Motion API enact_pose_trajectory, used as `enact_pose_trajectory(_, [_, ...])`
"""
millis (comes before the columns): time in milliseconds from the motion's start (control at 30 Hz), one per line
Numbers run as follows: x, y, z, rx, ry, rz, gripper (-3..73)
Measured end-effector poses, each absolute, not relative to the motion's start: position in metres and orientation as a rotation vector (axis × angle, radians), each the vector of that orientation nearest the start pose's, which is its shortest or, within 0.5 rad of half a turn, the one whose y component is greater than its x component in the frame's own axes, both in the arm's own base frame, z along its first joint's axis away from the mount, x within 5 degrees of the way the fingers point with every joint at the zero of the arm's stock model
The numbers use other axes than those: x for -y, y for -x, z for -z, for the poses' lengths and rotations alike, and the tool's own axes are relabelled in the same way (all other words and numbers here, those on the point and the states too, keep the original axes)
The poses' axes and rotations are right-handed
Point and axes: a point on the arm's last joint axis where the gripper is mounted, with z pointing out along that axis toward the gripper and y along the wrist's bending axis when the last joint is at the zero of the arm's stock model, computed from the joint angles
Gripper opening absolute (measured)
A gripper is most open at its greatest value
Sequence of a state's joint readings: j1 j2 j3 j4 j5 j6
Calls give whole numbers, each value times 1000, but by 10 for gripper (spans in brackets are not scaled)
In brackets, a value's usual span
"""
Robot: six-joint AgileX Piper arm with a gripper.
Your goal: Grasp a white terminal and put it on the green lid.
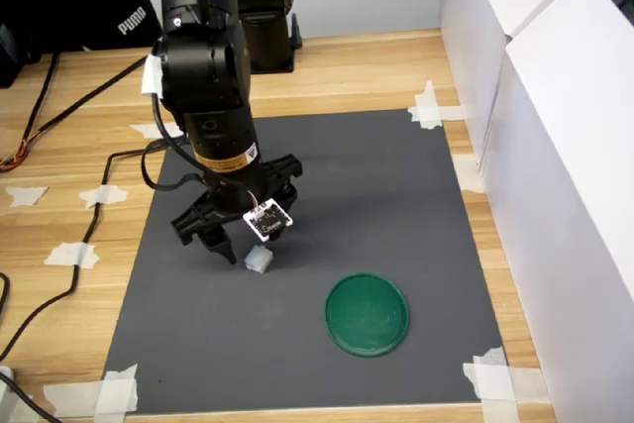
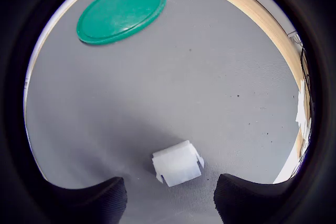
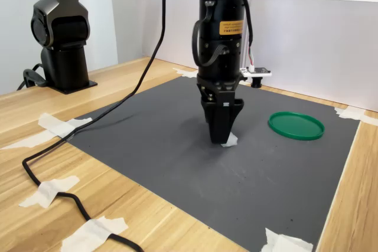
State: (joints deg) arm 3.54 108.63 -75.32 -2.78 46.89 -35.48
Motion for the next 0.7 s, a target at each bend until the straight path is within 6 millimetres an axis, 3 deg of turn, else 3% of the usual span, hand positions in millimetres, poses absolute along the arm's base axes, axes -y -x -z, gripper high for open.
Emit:
enact_pose_trajectory(300, [-21,-385,-178,-2736,1014,151,700])
enact_pose_trajectory(500, [-21,-393,-182,-2716,1005,160,694])
enact_pose_trajectory(700, [-22,-397,-189,-2707,996,159,603])
